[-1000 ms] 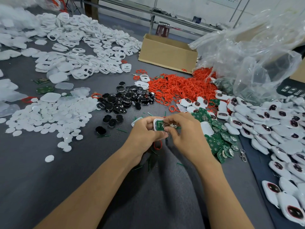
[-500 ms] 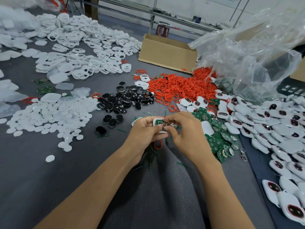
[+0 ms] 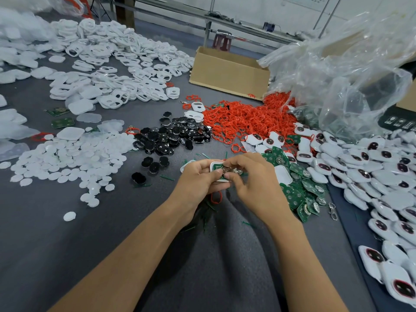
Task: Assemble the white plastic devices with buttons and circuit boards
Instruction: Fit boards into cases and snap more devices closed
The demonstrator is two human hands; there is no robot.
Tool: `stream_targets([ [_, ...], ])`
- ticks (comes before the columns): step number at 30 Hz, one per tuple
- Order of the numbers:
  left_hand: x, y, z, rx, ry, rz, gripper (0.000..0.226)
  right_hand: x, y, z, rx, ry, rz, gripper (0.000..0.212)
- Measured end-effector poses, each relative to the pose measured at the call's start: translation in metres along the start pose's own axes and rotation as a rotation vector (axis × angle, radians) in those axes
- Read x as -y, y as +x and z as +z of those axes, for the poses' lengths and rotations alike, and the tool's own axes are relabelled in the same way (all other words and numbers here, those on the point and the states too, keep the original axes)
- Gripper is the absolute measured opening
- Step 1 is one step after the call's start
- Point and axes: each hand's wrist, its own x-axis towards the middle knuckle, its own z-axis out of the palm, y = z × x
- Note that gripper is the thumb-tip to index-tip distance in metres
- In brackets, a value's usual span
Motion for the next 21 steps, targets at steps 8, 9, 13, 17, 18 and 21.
stream_targets([
  [8, 0.0001, -0.0008, 0.0003, 0.0, -0.007, 0.005, 0.023, -0.0001, -0.0007, -0.0013, -0.009, 0.004, -0.004, 0.018],
  [9, -0.0001, -0.0009, 0.0004, -0.001, -0.008, 0.005, 0.023, 0.0, -0.0005, -0.0013, -0.009, 0.004, -0.004, 0.018],
  [13, -0.0003, -0.0008, 0.0003, 0.0, 0.003, 0.002, 0.024, 0.0008, -0.0005, -0.0015, -0.001, 0.001, -0.001, 0.019],
  [17, 0.0, -0.0008, 0.0004, -0.001, 0.017, 0.002, 0.024, 0.0013, -0.0007, -0.0012, 0.005, -0.004, 0.003, 0.019],
  [18, 0.0001, -0.0006, 0.0005, -0.003, 0.02, 0.004, 0.024, 0.0012, -0.0008, -0.0012, 0.008, -0.009, 0.004, 0.019],
  [21, 0.0003, -0.0006, 0.0005, -0.012, 0.034, 0.002, 0.023, 0.0005, -0.0005, -0.0008, 0.013, -0.02, 0.008, 0.018],
])
